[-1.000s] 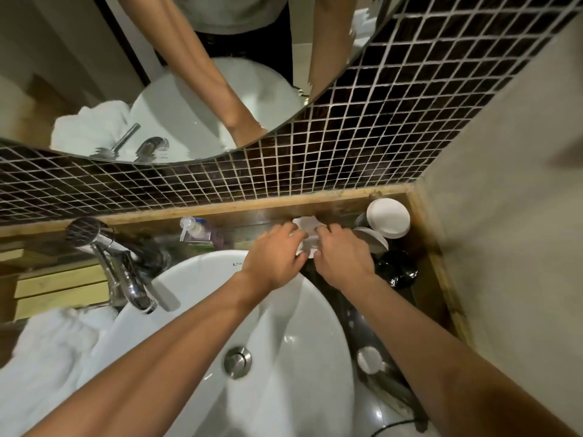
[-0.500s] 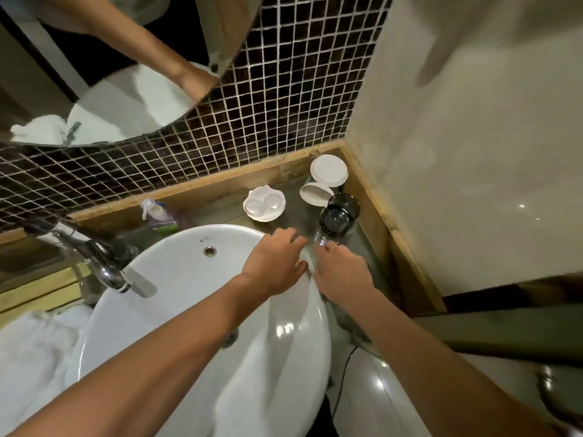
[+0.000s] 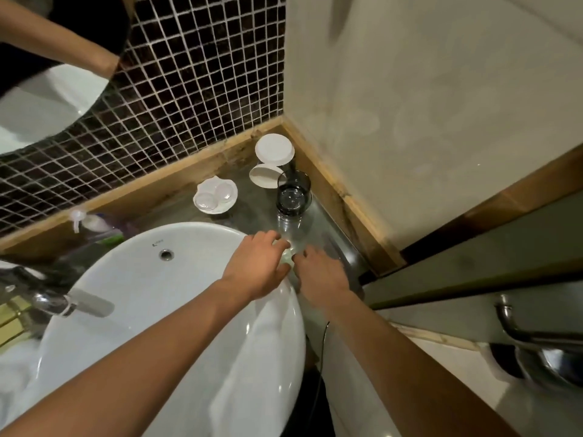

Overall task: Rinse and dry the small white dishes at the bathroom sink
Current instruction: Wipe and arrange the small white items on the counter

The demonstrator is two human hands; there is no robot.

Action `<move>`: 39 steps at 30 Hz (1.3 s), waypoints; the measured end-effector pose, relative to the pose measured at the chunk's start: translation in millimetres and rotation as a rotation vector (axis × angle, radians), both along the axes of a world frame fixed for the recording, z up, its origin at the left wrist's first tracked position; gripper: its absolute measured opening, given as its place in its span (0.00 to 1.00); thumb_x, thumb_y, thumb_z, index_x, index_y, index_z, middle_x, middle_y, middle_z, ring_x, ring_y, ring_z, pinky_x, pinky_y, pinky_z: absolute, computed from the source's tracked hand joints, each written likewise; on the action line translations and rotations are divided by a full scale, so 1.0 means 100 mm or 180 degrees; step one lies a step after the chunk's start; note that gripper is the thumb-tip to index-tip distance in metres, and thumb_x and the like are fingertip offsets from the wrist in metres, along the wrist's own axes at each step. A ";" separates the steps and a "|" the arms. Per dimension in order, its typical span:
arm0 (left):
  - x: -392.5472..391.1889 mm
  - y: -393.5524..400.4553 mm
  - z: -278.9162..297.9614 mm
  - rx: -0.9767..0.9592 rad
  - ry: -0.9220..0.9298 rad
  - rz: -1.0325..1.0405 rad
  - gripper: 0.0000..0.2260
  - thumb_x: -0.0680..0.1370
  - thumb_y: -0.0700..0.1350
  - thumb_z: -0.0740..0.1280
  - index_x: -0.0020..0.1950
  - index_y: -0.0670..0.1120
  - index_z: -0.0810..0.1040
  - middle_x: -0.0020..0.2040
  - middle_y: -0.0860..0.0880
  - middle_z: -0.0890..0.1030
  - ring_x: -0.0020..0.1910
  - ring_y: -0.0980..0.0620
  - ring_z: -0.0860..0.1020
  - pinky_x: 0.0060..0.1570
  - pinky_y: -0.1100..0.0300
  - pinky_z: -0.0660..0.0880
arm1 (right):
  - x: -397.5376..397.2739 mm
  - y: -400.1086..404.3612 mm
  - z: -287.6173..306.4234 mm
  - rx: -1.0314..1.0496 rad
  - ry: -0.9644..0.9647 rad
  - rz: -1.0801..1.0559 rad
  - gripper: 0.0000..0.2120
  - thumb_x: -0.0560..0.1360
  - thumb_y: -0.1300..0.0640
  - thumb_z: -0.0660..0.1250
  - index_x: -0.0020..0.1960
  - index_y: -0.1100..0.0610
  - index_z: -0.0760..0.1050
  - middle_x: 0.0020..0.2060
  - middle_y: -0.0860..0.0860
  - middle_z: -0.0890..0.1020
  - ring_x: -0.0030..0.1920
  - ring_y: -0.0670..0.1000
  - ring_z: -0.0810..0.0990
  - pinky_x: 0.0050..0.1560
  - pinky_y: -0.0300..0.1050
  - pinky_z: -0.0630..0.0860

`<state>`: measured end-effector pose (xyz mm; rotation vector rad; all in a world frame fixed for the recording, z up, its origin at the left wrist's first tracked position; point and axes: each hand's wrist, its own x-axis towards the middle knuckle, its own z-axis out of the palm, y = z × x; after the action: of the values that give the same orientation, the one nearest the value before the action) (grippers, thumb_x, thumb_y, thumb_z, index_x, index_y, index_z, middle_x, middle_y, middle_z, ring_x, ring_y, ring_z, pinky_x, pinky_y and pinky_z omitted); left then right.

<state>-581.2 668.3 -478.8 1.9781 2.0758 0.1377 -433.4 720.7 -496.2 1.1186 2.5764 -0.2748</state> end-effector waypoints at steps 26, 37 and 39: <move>-1.28 -0.06 0.15 0.0185 -0.0424 0.1752 0.16 0.78 0.53 0.62 0.64 0.51 0.77 0.62 0.47 0.77 0.57 0.47 0.74 0.56 0.52 0.72 | -1.78 0.79 0.50 0.0348 0.0617 0.1215 0.16 0.78 0.59 0.69 0.65 0.56 0.76 0.56 0.56 0.80 0.55 0.55 0.77 0.51 0.48 0.81; -1.56 0.14 -0.06 0.0184 -0.0515 0.2182 0.17 0.78 0.51 0.61 0.65 0.50 0.75 0.63 0.48 0.77 0.61 0.48 0.73 0.60 0.52 0.69 | -2.28 1.00 0.30 0.0137 0.0612 0.1525 0.16 0.78 0.56 0.72 0.64 0.49 0.77 0.56 0.50 0.84 0.61 0.53 0.82 0.53 0.49 0.81; -1.57 0.15 -0.10 0.0166 -0.0508 0.2214 0.16 0.78 0.51 0.62 0.65 0.50 0.75 0.63 0.48 0.77 0.61 0.48 0.73 0.60 0.52 0.69 | -2.28 1.01 0.29 0.0142 0.0556 0.1563 0.15 0.78 0.56 0.71 0.64 0.49 0.77 0.57 0.50 0.83 0.62 0.53 0.81 0.55 0.49 0.81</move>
<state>-738.2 683.6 -488.9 1.1366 2.5636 0.4660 -661.8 821.5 -467.4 0.4589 2.9176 -0.2026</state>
